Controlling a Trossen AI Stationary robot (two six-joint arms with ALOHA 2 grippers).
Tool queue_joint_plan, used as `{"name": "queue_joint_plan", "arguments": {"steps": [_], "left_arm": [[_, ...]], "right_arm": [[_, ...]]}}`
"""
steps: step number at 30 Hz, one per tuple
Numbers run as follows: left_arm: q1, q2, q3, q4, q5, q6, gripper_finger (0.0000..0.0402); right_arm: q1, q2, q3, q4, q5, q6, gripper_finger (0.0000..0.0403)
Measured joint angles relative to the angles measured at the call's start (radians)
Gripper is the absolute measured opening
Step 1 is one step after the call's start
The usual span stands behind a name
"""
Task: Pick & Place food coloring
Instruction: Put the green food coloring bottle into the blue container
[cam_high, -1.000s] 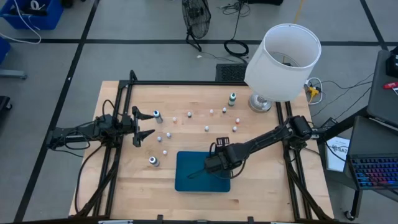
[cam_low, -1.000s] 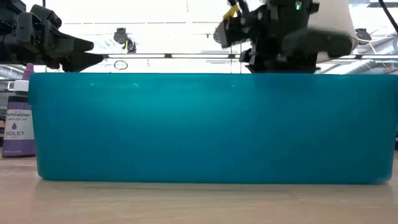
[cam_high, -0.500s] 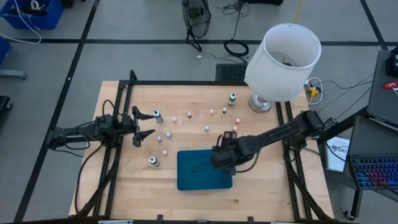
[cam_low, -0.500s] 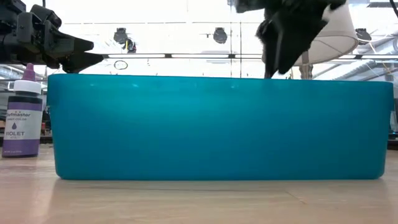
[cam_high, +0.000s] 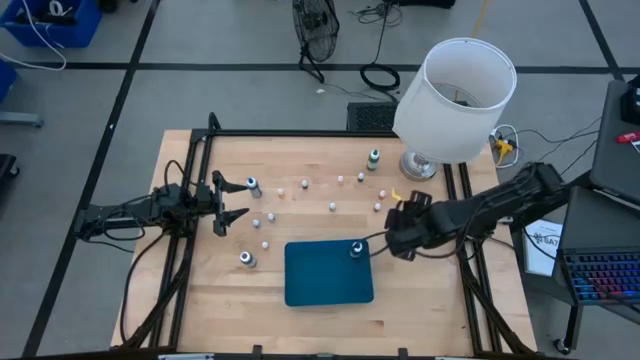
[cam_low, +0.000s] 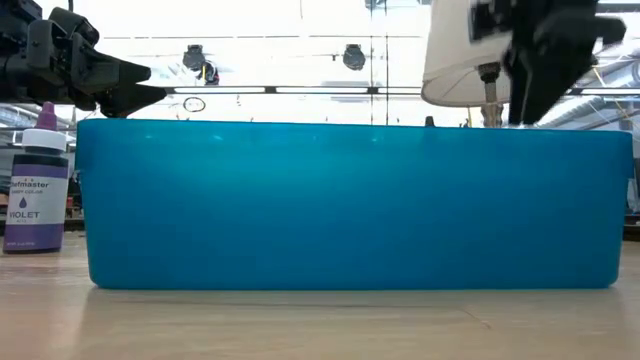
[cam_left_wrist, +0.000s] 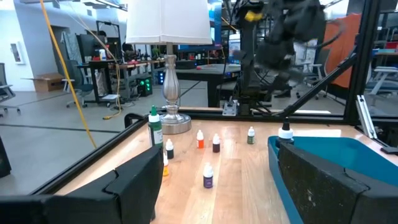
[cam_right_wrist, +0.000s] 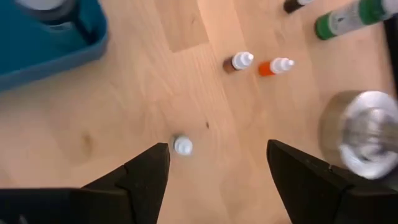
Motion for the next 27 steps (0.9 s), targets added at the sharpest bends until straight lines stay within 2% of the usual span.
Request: {"name": "queue_joint_plan", "arguments": {"steps": [5, 11, 14, 19, 27], "left_arm": [[0.000, 0.000, 0.000, 0.000, 0.000, 0.000, 0.0310], [0.000, 0.000, 0.000, 0.000, 0.000, 0.000, 0.0310], [0.000, 0.000, 0.000, 0.000, 0.000, 0.000, 0.0310], [0.000, 0.000, 0.000, 0.000, 0.000, 0.000, 0.0310], [0.000, 0.000, 0.000, 0.000, 0.000, 0.000, 0.0310]], "right_arm": [[-0.046, -0.064, -0.199, 0.155, -0.020, -0.022, 0.0255], [-0.097, -0.068, -0.323, 0.266, -0.079, -0.024, 0.0255], [-0.112, -0.068, -0.356, 0.333, -0.091, -0.042, 0.0254], [-0.132, -0.068, -0.387, 0.419, -0.180, -0.058, 0.0254], [-0.132, -0.065, -0.388, 0.501, -0.152, -0.045, 0.0254]]}}
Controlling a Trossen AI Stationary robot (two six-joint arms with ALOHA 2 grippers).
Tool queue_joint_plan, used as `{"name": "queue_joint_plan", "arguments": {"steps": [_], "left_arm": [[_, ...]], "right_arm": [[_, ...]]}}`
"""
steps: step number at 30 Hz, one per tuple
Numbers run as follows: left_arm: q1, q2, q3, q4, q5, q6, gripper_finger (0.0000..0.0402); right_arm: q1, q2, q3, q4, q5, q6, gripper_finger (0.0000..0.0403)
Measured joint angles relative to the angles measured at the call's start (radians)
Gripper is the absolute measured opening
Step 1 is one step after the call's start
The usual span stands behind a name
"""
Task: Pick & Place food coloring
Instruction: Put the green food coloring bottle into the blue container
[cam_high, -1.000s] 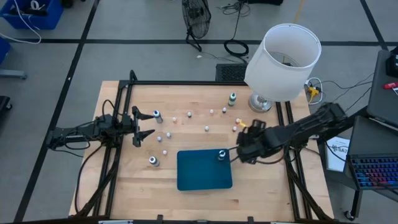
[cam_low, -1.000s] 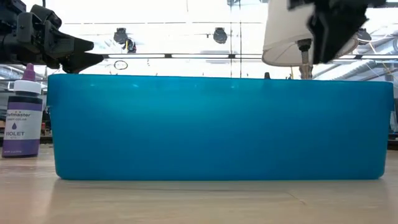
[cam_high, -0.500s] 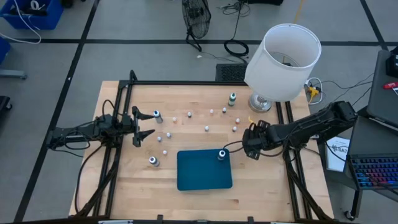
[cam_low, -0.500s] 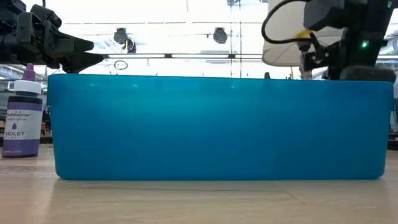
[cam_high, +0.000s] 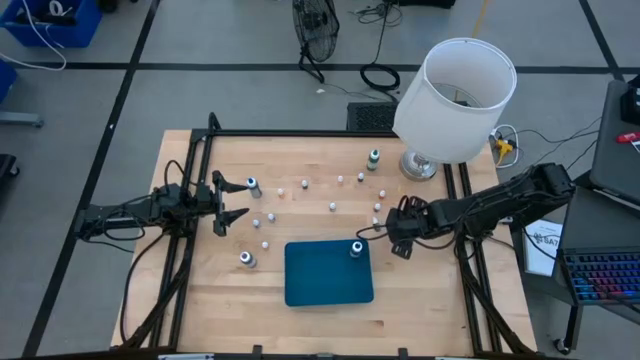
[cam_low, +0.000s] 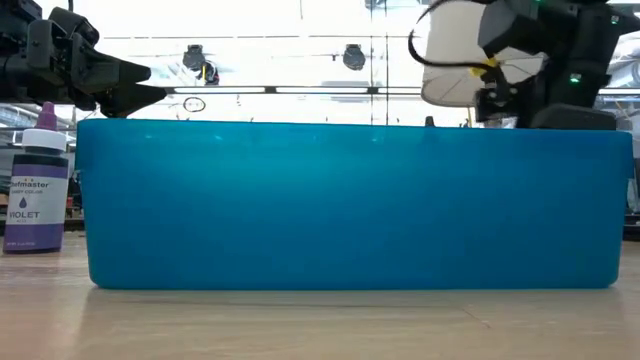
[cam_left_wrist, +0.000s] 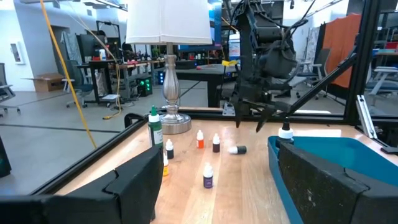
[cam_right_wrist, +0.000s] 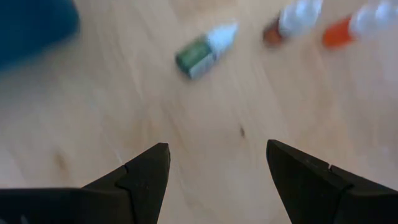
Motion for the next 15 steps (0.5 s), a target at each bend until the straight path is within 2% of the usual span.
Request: {"name": "queue_joint_plan", "arguments": {"steps": [5, 10, 15], "left_arm": [[0.000, 0.000, 0.000, 0.000, 0.000, 0.000, 0.0310], [0.000, 0.000, 0.000, 0.003, 0.000, 0.000, 0.0310], [0.000, 0.000, 0.000, 0.004, 0.000, 0.000, 0.0310]], "right_arm": [[-0.006, 0.060, -0.008, 0.168, 0.109, 0.075, 0.0254], [-0.006, 0.148, -0.032, 0.260, 0.207, 0.094, 0.0254], [-0.005, 0.214, -0.042, 0.412, 0.208, 0.096, 0.0254]]}}
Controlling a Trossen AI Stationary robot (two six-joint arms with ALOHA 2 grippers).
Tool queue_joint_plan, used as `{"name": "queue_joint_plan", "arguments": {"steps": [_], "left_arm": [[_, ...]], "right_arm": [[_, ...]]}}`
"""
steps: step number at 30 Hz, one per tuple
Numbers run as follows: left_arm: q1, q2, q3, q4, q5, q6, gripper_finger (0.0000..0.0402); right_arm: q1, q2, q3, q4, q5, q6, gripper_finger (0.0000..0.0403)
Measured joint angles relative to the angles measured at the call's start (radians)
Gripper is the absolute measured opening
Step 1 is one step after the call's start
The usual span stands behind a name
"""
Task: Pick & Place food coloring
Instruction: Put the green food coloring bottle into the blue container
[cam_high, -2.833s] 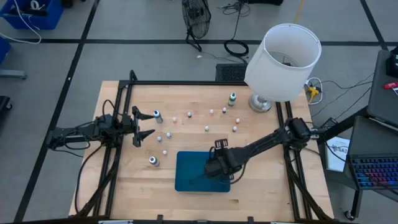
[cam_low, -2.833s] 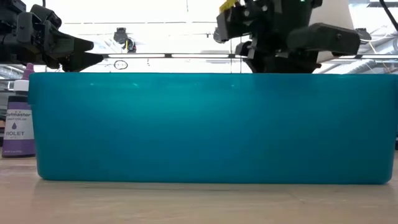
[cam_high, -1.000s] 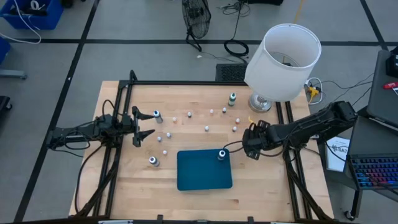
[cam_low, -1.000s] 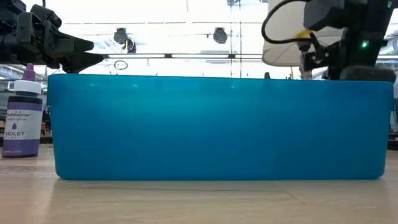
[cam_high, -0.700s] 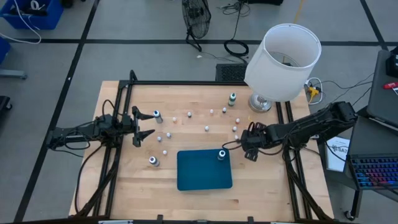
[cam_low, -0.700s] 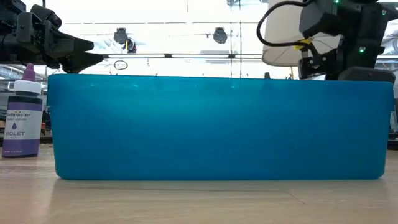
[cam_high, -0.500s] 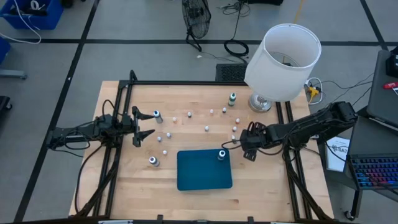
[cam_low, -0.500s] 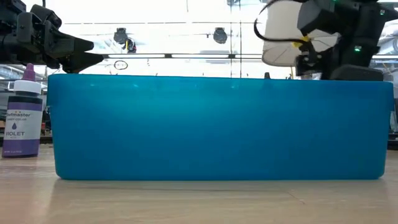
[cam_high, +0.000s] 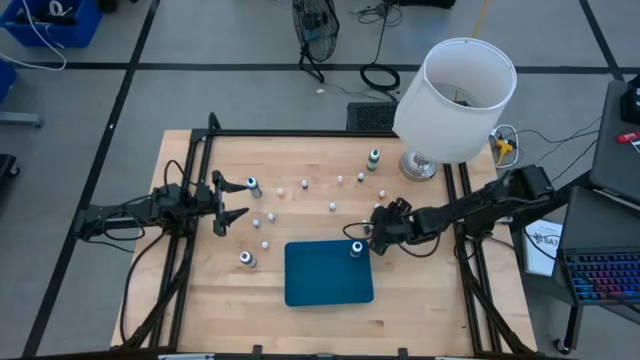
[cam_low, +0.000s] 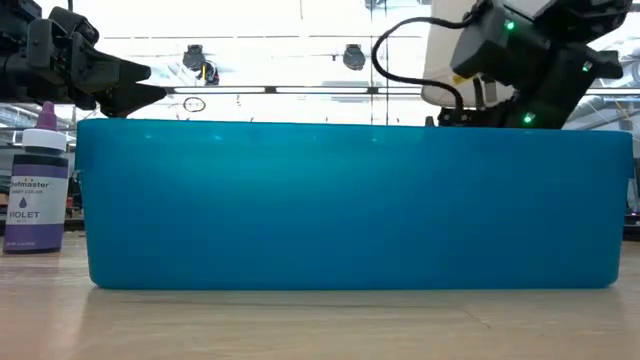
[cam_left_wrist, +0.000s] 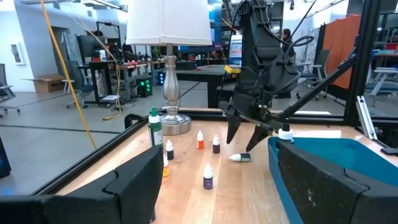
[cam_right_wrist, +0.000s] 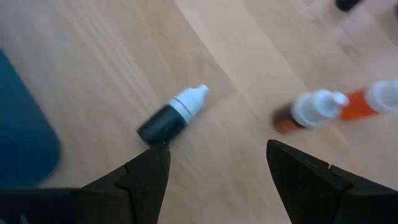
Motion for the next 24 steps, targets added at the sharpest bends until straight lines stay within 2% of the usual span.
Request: {"name": "queue_joint_plan", "arguments": {"steps": [11, 18, 24], "left_arm": [[0.000, 0.000, 0.000, 0.001, 0.000, 0.000, 0.0310], [0.000, 0.000, 0.000, 0.001, 0.000, 0.000, 0.0310], [0.000, 0.000, 0.000, 0.000, 0.000, 0.000, 0.0310]], "right_arm": [[0.002, 0.019, 0.000, 0.146, 0.004, -0.008, 0.0254], [0.002, 0.060, -0.001, 0.208, 0.003, -0.087, 0.0254], [0.010, 0.059, -0.001, 0.325, -0.054, -0.128, 0.0253]]}}
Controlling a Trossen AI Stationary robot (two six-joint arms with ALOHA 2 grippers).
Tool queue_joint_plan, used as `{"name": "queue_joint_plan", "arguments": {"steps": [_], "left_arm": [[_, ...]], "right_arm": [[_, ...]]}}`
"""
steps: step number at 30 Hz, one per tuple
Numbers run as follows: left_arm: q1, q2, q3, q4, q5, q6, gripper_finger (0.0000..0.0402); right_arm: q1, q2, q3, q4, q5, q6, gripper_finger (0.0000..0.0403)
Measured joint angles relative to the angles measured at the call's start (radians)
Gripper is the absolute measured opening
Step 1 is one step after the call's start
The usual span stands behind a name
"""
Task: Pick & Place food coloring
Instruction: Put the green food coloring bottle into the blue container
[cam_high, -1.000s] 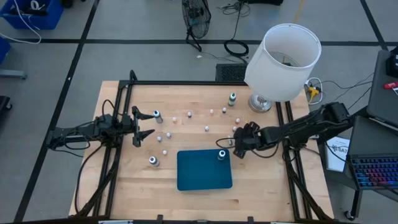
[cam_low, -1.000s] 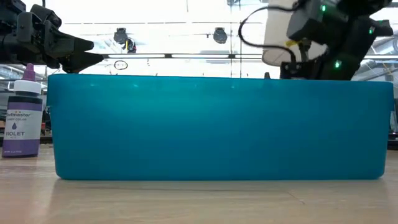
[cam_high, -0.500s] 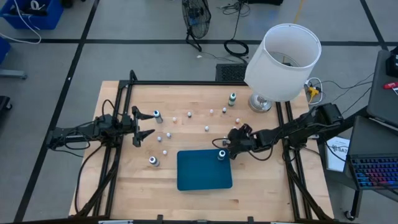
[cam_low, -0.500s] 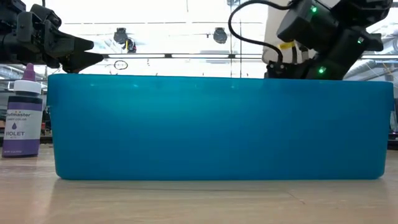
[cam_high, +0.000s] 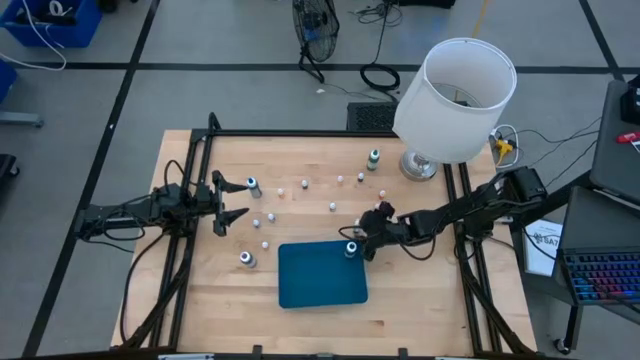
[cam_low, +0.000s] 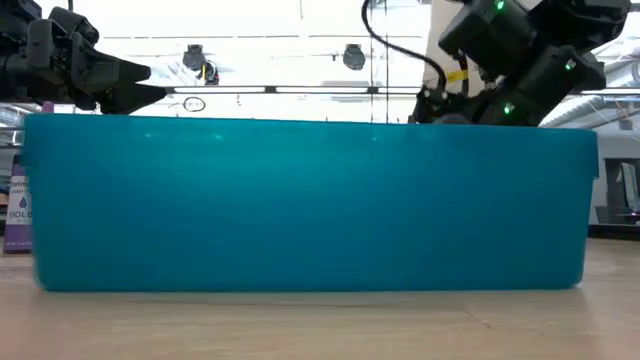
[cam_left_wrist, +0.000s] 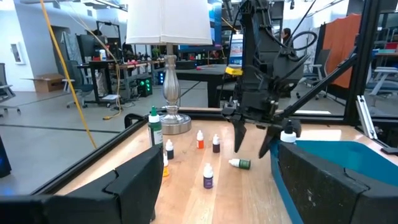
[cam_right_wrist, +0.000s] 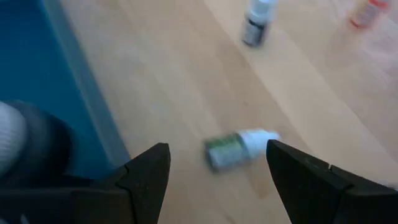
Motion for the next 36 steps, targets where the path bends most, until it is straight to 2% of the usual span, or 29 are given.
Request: {"name": "queue_joint_plan", "arguments": {"steps": [12, 18, 22, 36], "left_arm": [[0.000, 0.000, 0.000, 0.001, 0.000, 0.000, 0.0310], [0.000, 0.000, 0.000, 0.001, 0.000, 0.000, 0.0310], [0.000, 0.000, 0.000, 0.001, 0.000, 0.000, 0.0310], [0.000, 0.000, 0.000, 0.001, 0.000, 0.000, 0.0310]], "right_arm": [[0.052, 0.000, 0.001, 0.123, 0.001, -0.073, 0.0253], [0.038, 0.000, 0.001, 0.015, 0.045, -0.158, 0.0253], [0.015, 0.000, 0.001, -0.041, 0.081, -0.077, 0.0253], [0.010, 0.022, 0.001, -0.130, 0.107, 0.106, 0.0253]]}}
